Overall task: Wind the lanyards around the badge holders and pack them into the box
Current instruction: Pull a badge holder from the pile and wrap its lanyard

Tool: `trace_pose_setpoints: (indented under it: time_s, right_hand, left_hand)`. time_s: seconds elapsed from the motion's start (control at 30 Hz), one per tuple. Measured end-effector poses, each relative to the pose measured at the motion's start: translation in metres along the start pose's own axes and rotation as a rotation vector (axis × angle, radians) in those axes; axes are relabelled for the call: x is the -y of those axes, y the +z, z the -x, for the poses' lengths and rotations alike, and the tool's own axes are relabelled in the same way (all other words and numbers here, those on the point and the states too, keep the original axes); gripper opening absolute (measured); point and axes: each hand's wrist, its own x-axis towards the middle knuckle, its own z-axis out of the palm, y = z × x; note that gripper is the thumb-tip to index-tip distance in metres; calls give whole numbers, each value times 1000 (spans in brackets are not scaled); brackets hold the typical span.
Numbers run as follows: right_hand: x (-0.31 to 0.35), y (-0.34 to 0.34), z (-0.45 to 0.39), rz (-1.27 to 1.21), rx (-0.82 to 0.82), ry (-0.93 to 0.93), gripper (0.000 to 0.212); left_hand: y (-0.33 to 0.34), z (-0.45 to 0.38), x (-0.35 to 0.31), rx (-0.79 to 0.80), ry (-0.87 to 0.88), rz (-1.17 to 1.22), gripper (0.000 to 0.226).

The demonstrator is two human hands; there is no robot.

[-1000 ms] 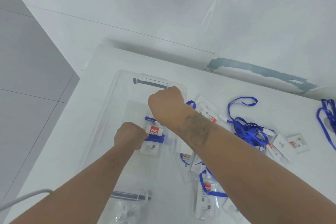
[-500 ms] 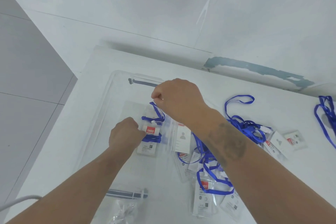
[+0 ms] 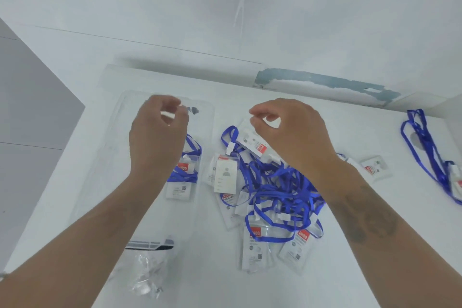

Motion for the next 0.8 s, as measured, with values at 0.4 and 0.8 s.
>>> trace_pose_setpoints:
  time_s: [0.4,0.8]
  right_hand:
    - [-74,-29,84,-25,24,141,19]
    - [-92,31,128,-6,377,191,23]
  left_hand:
    - [50,83,-48,175,314,-86,11]
    - [84,131,19,602,-12,-510,21]
